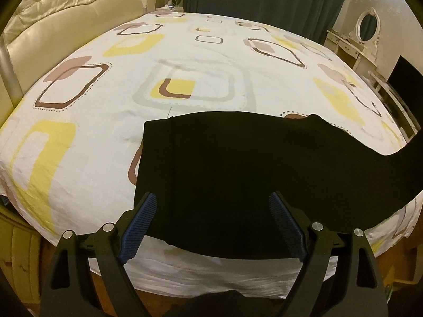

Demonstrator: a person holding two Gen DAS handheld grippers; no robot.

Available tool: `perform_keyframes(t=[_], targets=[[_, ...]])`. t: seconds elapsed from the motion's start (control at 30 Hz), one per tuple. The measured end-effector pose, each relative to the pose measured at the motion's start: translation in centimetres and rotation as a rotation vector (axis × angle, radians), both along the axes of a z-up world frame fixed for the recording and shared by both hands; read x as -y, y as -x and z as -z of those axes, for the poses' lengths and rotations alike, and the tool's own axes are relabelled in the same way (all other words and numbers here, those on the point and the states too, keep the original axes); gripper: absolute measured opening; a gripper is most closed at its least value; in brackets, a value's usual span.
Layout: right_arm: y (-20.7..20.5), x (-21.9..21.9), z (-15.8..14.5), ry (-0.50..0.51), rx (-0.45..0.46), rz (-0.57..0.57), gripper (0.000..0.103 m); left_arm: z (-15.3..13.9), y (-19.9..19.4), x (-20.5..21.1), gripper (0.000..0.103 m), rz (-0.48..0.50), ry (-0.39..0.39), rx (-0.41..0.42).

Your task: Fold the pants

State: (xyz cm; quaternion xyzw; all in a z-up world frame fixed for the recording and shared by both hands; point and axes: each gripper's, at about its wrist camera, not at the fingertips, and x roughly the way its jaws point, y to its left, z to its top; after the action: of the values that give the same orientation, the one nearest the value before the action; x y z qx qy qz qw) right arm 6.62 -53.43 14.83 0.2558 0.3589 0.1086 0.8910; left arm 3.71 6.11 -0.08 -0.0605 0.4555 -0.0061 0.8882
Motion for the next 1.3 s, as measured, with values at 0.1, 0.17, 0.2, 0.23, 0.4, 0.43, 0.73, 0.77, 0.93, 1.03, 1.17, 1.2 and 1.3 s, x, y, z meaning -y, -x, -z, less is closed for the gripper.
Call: perform_keyframes(t=[0.1,0.17,0.2,0.23,0.4,0.43,0.73,0.77,0.93,1.03,1.17,1.2,1.3], targets=[[-0.3,-2.9,0.0,0.008,0.006,-0.031,0.015,0.2,0.0,0.1,0.086,-0.003,-0.014,0.004],[-0.6,-4.9,0.5,0.01,0.004,-0.053,0.015,0.2,0.0,0.1,0.086,-0.005,-0.025,0.01],[-0.7,-5.8,0.8,0.01,-0.001,-0.063,0.015,0.2,0.0,0.1,0.086,-0.007,-0.027,0.013],[-0.7,-6.8,1.2,0.011,-0.004,-0.071,0.015,0.2,0.1,0.1,0.086,-0.013,-0.028,0.018],[-1.2,-11.2,3.1,0.031,-0.029,-0.099,0.015,0.2,-0.1,-0.4,0.086,-0.046,-0.014,0.02],[-1.4,-12.3,3.7,0.038,-0.04,-0.108,0.015,0.3,-0.1,-0.5,0.086,-0.051,-0.011,0.018],[-2.2,-19.5,9.2,0.09,-0.115,-0.156,0.015,0.1,0.1,-0.3,0.086,-0.051,0.009,0.033],[-2.3,-20.1,9.7,0.099,-0.122,-0.159,0.015,0.0,0.1,0.0,0.086,-0.044,0.005,0.037],[-2.4,-23.1,12.5,0.12,-0.172,-0.193,0.015,-0.1,0.2,0.8,0.086,-0.019,-0.02,0.05],[-2.3,-25.0,13.8,0.154,-0.188,-0.212,0.015,-0.1,0.2,1.0,0.086,-0.01,-0.025,0.051],[-2.0,-26.9,15.2,0.223,-0.201,-0.231,0.015,0.0,0.1,0.9,0.086,-0.016,-0.018,0.048],[-1.9,-27.4,15.5,0.245,-0.203,-0.236,0.015,0.0,0.1,0.9,0.086,-0.018,-0.017,0.047],[-1.4,-29.0,16.5,0.32,-0.207,-0.258,0.016,0.0,0.1,0.8,0.086,-0.02,-0.012,0.042]])
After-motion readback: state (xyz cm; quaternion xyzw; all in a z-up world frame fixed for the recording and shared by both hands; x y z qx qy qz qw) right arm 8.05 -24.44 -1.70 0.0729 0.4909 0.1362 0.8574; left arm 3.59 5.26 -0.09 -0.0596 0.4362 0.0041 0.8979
